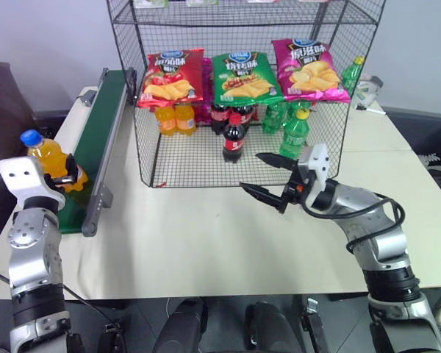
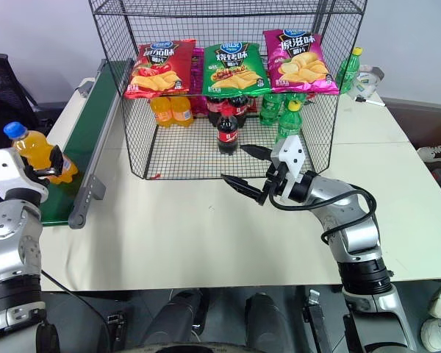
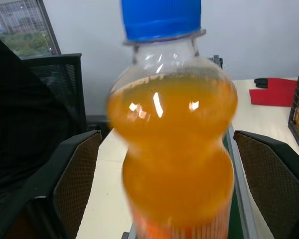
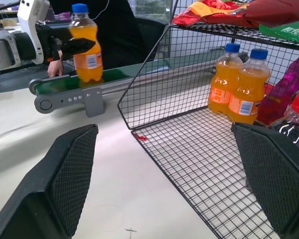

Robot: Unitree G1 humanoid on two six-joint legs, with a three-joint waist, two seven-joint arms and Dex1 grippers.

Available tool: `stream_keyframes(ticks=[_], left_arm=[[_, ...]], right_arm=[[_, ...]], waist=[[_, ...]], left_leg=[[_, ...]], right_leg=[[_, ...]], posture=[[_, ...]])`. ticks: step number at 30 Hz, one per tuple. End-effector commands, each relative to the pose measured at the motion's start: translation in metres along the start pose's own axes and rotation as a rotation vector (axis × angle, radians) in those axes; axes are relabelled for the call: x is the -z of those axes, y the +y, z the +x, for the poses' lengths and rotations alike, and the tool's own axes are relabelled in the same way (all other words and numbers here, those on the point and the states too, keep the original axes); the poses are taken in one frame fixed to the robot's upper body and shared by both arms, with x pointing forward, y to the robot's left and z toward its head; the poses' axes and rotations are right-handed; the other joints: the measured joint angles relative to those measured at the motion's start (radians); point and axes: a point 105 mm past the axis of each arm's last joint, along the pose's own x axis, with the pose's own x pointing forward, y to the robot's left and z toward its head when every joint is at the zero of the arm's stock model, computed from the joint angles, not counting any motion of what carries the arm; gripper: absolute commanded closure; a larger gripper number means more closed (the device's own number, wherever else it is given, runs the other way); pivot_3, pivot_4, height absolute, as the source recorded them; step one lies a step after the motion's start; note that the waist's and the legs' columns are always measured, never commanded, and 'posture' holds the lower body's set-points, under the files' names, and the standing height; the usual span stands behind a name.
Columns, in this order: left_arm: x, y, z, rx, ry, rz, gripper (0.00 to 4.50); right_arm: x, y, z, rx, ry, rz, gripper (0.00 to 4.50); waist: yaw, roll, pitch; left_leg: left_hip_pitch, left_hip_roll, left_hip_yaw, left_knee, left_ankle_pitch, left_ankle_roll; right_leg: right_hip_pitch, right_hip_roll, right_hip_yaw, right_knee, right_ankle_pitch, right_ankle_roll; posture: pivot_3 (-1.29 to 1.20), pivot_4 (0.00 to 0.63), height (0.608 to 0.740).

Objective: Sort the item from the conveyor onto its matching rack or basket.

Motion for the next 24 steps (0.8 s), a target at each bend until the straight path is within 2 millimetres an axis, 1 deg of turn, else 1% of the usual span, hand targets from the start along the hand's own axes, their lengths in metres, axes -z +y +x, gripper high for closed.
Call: stream_keyframes(ticks=[1,3,4,5,6,8,11,13,14,16,18,20,21,23,24], left_arm=[[-0.013,0.007,0.000,-0.018,-0.041,-0.017,0.27],[-0.014,0.005,-0.001,-0.009,-0.047,-0.022,0.81],[-0.015,0.005,-0.002,-0.005,-0.050,-0.024,1.34],[-0.018,0.005,-0.003,-0.002,-0.060,-0.025,1.69],[-0.022,0.004,-0.003,0.005,-0.077,-0.036,1.91],[-0.034,0.003,-0.006,0.023,-0.124,-0.057,1.91],[-0.061,-0.001,-0.009,0.069,-0.219,-0.079,1.91],[-0.082,-0.009,-0.011,0.134,-0.282,-0.107,1.91],[-0.094,-0.018,-0.012,0.189,-0.309,-0.123,1.91],[-0.110,-0.034,-0.016,0.292,-0.339,-0.150,1.91],[-0.122,-0.063,-0.024,0.460,-0.345,-0.192,1.91],[-0.122,-0.088,-0.031,0.590,-0.309,-0.217,1.91],[-0.119,-0.101,-0.034,0.641,-0.283,-0.219,1.91],[-0.109,-0.129,-0.038,0.733,-0.225,-0.198,1.91],[-0.102,-0.139,-0.036,0.739,-0.200,-0.194,1.91]], right_arm=[[-0.016,0.005,0.003,-0.017,-0.046,-0.042,0.00],[-0.015,0.005,0.002,-0.014,-0.045,-0.042,0.00],[-0.015,0.004,0.002,-0.013,-0.045,-0.042,0.00],[-0.015,0.004,0.002,-0.012,-0.044,-0.041,0.00],[-0.015,0.004,0.001,-0.011,-0.044,-0.041,0.00],[-0.014,0.004,0.000,-0.010,-0.043,-0.041,0.00],[-0.015,0.002,-0.001,-0.003,-0.043,-0.044,0.00],[-0.016,0.001,-0.003,0.001,-0.041,-0.049,0.00],[-0.017,0.000,-0.003,0.004,-0.041,-0.054,0.00],[-0.019,-0.002,-0.005,0.008,-0.039,-0.065,0.00],[-0.024,-0.005,-0.007,0.016,-0.038,-0.084,0.00],[-0.028,-0.007,-0.008,0.022,-0.035,-0.101,0.00],[-0.030,-0.007,-0.009,0.024,-0.033,-0.109,0.00],[-0.033,-0.008,-0.009,0.028,-0.031,-0.121,0.00],[-0.034,-0.009,-0.010,0.030,-0.031,-0.125,0.00]], waist=[[0.000,0.000,0.000],[0.000,0.000,0.000],[0.001,0.000,0.000],[0.000,0.000,0.000],[0.000,0.000,0.000],[0.000,0.000,0.000],[0.000,-0.001,0.000],[0.002,-0.001,0.000],[0.002,-0.001,0.000],[0.002,-0.001,0.000],[0.002,-0.001,0.000],[0.001,-0.001,0.000],[0.001,-0.001,0.000],[0.000,0.000,0.000],[0.000,0.000,0.000]], left_leg=[[0.000,0.000,0.000,0.000,0.000,0.000],[0.000,0.000,0.000,0.000,0.000,0.000],[0.000,0.000,0.000,0.000,0.000,0.000],[0.000,0.000,0.000,0.000,0.000,0.000],[0.001,0.000,0.000,0.000,0.000,0.000],[0.000,0.000,0.000,0.000,0.000,0.000],[0.000,0.000,0.000,0.000,0.000,0.000],[0.000,0.000,0.000,0.000,0.000,0.000],[0.000,0.000,0.000,0.000,0.000,0.000],[0.000,0.000,0.000,0.001,0.000,0.000],[0.000,0.000,0.000,0.000,0.000,0.000],[0.000,0.000,0.000,0.000,0.000,0.000],[0.000,0.000,0.000,0.000,0.000,0.000],[0.000,0.000,0.000,0.000,0.000,0.000],[0.000,0.000,0.000,0.000,0.000,0.000]], right_leg=[[0.000,0.000,0.000,0.000,0.000,0.000],[0.000,0.000,0.000,0.000,0.000,0.000],[0.000,0.000,0.000,0.000,0.000,0.000],[0.000,0.000,0.000,0.000,0.000,0.000],[0.000,0.000,0.000,0.000,0.000,0.000],[0.000,0.000,0.000,0.000,0.000,0.000],[0.000,0.000,0.001,0.000,0.000,0.000],[0.000,0.000,0.001,0.000,0.000,0.000],[0.000,0.000,0.001,0.000,0.000,0.000],[0.000,0.000,0.001,0.000,0.000,0.000],[0.000,0.000,0.000,0.000,0.000,0.000],[0.001,0.000,0.000,-0.001,0.000,0.000],[0.001,0.000,0.001,-0.001,0.000,0.000],[0.001,0.000,0.001,-0.001,0.000,0.000],[0.001,0.000,0.001,0.000,0.000,0.000]], posture=[[0.00,0.150,0.740],[0.00,0.150,0.740],[0.00,0.150,0.740],[0.00,0.150,0.740],[0.00,0.150,0.740],[0.00,0.150,0.740],[0.00,0.150,0.740],[0.00,0.150,0.740],[0.00,0.150,0.740],[0.00,0.150,0.740],[0.00,0.150,0.740],[0.00,0.150,0.740],[0.00,0.150,0.740],[0.00,0.150,0.740],[0.00,0.150,0.740]])
